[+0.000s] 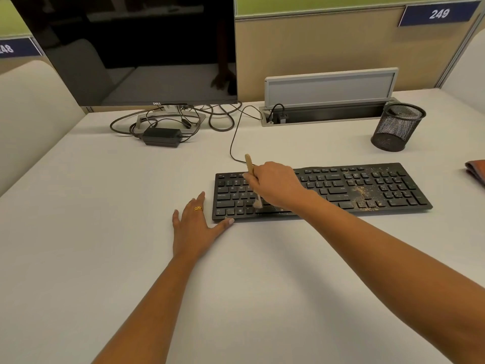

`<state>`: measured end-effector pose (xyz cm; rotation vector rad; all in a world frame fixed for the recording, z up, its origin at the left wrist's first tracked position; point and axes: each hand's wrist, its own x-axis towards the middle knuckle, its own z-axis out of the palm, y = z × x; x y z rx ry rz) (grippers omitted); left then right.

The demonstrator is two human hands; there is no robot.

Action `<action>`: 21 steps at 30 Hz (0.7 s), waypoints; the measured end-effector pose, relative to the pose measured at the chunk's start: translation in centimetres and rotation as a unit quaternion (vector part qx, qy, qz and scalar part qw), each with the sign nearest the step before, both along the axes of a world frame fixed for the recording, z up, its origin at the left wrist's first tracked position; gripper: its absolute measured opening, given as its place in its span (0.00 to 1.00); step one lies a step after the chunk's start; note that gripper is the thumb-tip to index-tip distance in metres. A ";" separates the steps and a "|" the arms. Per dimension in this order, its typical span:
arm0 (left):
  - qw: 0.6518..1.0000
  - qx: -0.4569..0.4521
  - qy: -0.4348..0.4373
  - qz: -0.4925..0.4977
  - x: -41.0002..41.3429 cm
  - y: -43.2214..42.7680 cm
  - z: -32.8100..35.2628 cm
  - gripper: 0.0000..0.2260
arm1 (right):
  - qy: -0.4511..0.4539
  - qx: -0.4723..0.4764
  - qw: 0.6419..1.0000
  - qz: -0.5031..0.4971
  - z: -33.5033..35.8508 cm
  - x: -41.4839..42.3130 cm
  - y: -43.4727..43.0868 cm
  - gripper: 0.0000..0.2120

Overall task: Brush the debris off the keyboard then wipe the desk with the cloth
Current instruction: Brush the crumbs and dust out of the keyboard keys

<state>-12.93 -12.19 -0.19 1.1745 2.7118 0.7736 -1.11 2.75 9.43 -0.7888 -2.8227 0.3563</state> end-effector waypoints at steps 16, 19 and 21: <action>1.000 -0.002 0.000 -0.001 0.0 0.0 0.0 0.42 | 0.090 -0.113 0.989 -0.033 -0.5 0.1 0.5 0.21; 1.000 -0.004 -0.002 0.001 -0.2 0.0 -0.1 0.43 | 0.062 -0.112 0.992 -0.015 -0.6 0.1 0.3 0.21; 1.000 -0.003 -0.003 0.001 -0.1 0.1 -0.1 0.43 | 0.039 -0.066 0.997 -0.021 -0.7 0.1 0.4 0.23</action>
